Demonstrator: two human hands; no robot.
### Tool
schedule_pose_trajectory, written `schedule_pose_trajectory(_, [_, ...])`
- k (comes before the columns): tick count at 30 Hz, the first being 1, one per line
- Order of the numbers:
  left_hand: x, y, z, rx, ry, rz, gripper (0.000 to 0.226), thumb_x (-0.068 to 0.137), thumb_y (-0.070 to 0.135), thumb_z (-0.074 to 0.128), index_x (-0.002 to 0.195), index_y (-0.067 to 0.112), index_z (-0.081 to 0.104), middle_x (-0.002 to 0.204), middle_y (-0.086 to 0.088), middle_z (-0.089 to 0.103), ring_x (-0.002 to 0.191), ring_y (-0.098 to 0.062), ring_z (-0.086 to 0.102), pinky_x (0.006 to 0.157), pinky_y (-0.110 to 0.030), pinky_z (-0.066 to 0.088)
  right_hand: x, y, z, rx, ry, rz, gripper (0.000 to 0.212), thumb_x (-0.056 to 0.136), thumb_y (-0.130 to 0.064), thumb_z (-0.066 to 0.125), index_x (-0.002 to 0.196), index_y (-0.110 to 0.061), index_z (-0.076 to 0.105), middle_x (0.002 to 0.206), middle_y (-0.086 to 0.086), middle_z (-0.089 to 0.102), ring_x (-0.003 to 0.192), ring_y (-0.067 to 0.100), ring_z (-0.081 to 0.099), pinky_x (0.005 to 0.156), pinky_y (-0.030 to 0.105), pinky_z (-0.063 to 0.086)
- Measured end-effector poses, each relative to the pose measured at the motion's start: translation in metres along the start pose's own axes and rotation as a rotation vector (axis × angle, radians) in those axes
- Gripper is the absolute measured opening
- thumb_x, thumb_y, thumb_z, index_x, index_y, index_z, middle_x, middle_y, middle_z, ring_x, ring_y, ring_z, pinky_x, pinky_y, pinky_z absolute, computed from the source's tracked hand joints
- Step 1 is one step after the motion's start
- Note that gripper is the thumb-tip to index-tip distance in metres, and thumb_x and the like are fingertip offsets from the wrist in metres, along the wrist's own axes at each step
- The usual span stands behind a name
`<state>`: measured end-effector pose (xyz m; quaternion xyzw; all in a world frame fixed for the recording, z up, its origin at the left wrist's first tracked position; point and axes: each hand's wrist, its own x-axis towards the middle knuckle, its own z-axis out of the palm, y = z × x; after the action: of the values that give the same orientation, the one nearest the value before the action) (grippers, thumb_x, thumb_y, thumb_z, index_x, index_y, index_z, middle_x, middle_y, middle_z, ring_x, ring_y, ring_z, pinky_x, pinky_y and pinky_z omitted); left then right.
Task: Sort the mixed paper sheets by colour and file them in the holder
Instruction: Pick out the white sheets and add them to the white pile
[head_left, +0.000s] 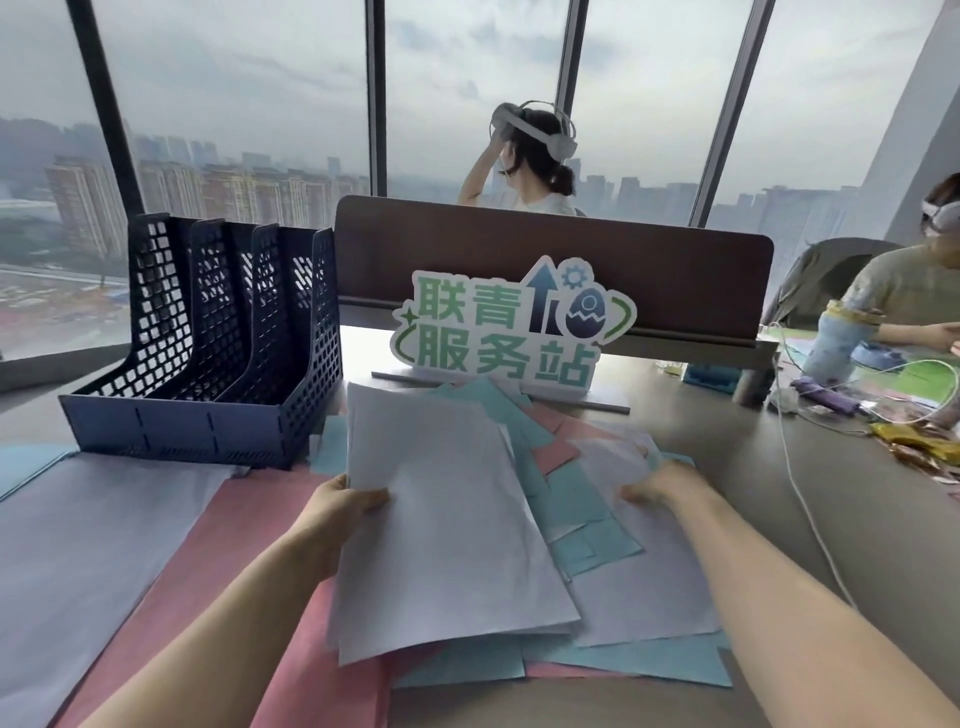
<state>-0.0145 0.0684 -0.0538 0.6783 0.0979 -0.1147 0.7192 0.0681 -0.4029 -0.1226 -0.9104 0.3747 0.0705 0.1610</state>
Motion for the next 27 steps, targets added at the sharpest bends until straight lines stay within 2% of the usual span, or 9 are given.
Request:
schedule_pose_trajectory(5, [0.002, -0.001, -0.001, -0.013, 0.004, -0.002, 0.013, 0.088, -0.005, 0.062, 0.097, 0.003, 0.06, 0.084, -0.022, 0.068, 0.059, -0.028, 0.065, 0.059, -0.037, 0.058, -0.12, -0.018, -0.04, 0.121, 0.048, 0.006, 0.073, 0.061, -0.034, 0.084, 0.127, -0.015, 0.058, 0.111, 0.009, 0.064, 0.1, 0.029, 0.064, 0.089, 0.039, 0.054])
schedule_pose_trajectory(8, [0.005, -0.002, -0.002, -0.017, 0.006, -0.006, 0.013, 0.088, -0.005, 0.061, 0.098, 0.002, 0.059, 0.083, -0.022, 0.067, 0.055, -0.027, 0.065, 0.057, -0.036, 0.058, -0.133, -0.019, -0.044, 0.115, 0.045, -0.02, 0.062, 0.073, -0.028, 0.08, 0.126, -0.007, 0.057, 0.119, 0.012, 0.064, 0.104, 0.028, 0.064, 0.078, 0.029, 0.051])
schedule_pose_trajectory(11, [0.005, -0.003, -0.002, -0.012, 0.009, -0.01, 0.013, 0.088, -0.004, 0.062, 0.099, 0.002, 0.06, 0.086, -0.023, 0.068, 0.061, -0.029, 0.065, 0.062, -0.039, 0.058, -0.139, -0.017, -0.048, 0.13, 0.114, -0.034, 0.046, 0.082, -0.019, 0.069, 0.124, -0.001, 0.059, 0.117, 0.015, 0.064, 0.103, 0.03, 0.064, 0.071, 0.027, 0.047])
schedule_pose_trajectory(13, [0.005, -0.002, -0.001, -0.014, 0.013, -0.013, 0.012, 0.088, -0.004, 0.062, 0.098, 0.004, 0.06, 0.087, -0.022, 0.068, 0.064, -0.031, 0.065, 0.066, -0.04, 0.058, -0.146, -0.016, -0.054, 0.15, 0.241, -0.086, 0.036, 0.088, -0.015, 0.058, 0.122, -0.004, 0.062, 0.112, 0.016, 0.065, 0.1, 0.034, 0.063, 0.072, 0.029, 0.048])
schedule_pose_trajectory(16, [0.006, -0.003, 0.0, -0.025, 0.021, -0.019, 0.013, 0.089, -0.004, 0.06, 0.098, 0.005, 0.06, 0.09, -0.021, 0.069, 0.07, -0.033, 0.066, 0.066, -0.042, 0.059, -0.163, -0.02, -0.072, 0.19, 0.622, -0.257, 0.022, 0.098, -0.018, 0.046, 0.114, -0.01, 0.061, 0.106, 0.02, 0.068, 0.095, 0.039, 0.063, 0.07, 0.034, 0.041])
schedule_pose_trajectory(18, [0.005, -0.002, 0.001, -0.03, 0.031, -0.018, 0.013, 0.09, -0.005, 0.059, 0.098, 0.005, 0.06, 0.09, -0.021, 0.069, 0.071, -0.034, 0.066, 0.062, -0.041, 0.059, -0.181, -0.03, -0.091, 0.208, 0.869, -0.38, 0.016, 0.101, -0.019, 0.044, 0.104, -0.011, 0.058, 0.096, 0.019, 0.069, 0.085, 0.039, 0.064, 0.064, 0.034, 0.038])
schedule_pose_trajectory(21, [0.005, -0.002, 0.001, -0.047, 0.022, -0.023, 0.015, 0.091, -0.006, 0.056, 0.101, 0.004, 0.06, 0.095, -0.022, 0.069, 0.077, -0.036, 0.067, 0.075, -0.048, 0.057, -0.207, -0.049, -0.12, 0.29, 1.074, -0.616, 0.018, 0.102, -0.019, 0.045, 0.101, -0.01, 0.06, 0.099, 0.013, 0.069, 0.081, 0.04, 0.065, 0.061, 0.034, 0.034])
schedule_pose_trajectory(24, [0.003, -0.002, -0.002, -0.075, 0.008, -0.046, 0.015, 0.093, -0.005, 0.052, 0.104, 0.004, 0.059, 0.098, -0.023, 0.069, 0.082, -0.038, 0.067, 0.075, -0.048, 0.057, -0.235, -0.072, -0.15, 0.485, 1.096, -0.734, 0.02, 0.099, -0.019, 0.047, 0.104, -0.01, 0.064, 0.1, 0.013, 0.071, 0.085, 0.037, 0.064, 0.063, 0.034, 0.035])
schedule_pose_trajectory(27, [0.001, 0.0, -0.004, -0.1, 0.004, -0.056, 0.013, 0.094, -0.002, 0.051, 0.103, 0.005, 0.058, 0.1, -0.025, 0.068, 0.086, -0.04, 0.066, 0.08, -0.051, 0.055, -0.24, -0.094, -0.158, 0.643, 0.927, -0.714, 0.018, 0.091, -0.017, 0.045, 0.087, -0.009, 0.061, 0.088, 0.014, 0.069, 0.077, 0.032, 0.055, 0.062, 0.032, 0.031])
